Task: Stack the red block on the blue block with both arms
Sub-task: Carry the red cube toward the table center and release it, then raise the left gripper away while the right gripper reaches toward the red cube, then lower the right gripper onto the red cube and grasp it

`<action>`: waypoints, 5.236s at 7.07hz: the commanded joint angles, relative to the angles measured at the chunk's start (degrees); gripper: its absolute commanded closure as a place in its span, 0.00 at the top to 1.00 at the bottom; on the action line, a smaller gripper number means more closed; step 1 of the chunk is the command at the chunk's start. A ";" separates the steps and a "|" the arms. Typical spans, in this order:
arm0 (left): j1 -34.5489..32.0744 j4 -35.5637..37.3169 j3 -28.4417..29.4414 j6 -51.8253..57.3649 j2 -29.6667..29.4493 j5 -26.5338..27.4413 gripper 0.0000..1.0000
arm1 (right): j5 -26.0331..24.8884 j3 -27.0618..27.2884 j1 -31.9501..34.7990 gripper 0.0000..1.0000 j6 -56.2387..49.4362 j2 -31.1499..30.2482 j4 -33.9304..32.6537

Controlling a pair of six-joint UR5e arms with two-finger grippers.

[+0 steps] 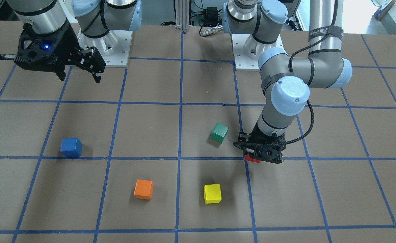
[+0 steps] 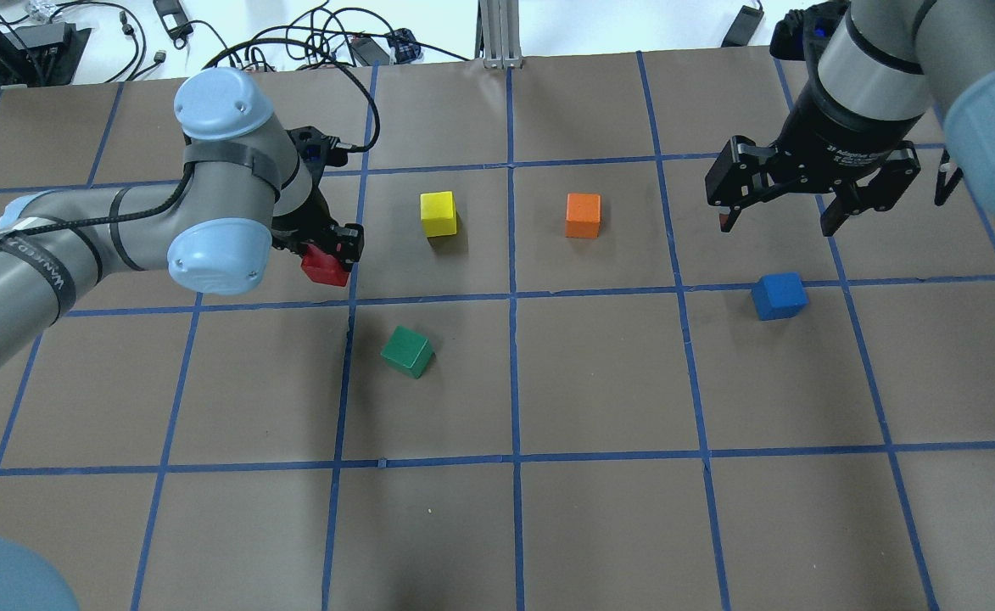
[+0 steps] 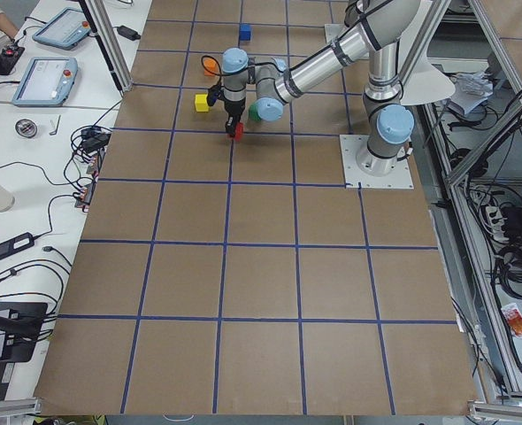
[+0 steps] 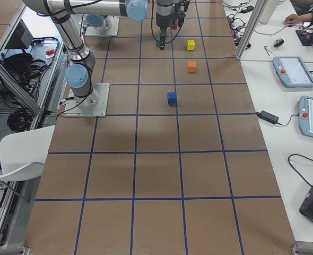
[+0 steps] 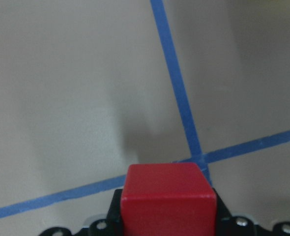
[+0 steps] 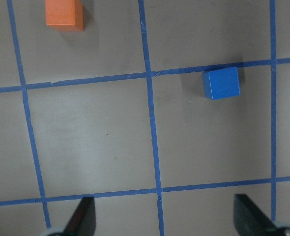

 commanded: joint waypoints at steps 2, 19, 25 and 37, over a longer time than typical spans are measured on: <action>-12.57 -1.47 8.32 -23.02 -5.50 -2.97 0.00 | -0.03 0.00 0.00 1.00 0.00 0.00 -0.07; 0.32 -28.95 9.74 0.05 18.97 0.28 1.00 | 3.13 0.62 2.45 1.00 2.53 10.18 -11.45; 0.93 -31.88 17.22 -0.66 16.10 -0.06 1.00 | 1.99 0.44 18.61 1.00 14.23 25.30 -29.14; 0.49 -31.88 15.72 -0.66 16.63 -0.24 1.00 | 3.04 0.27 22.23 0.00 18.02 35.69 -37.78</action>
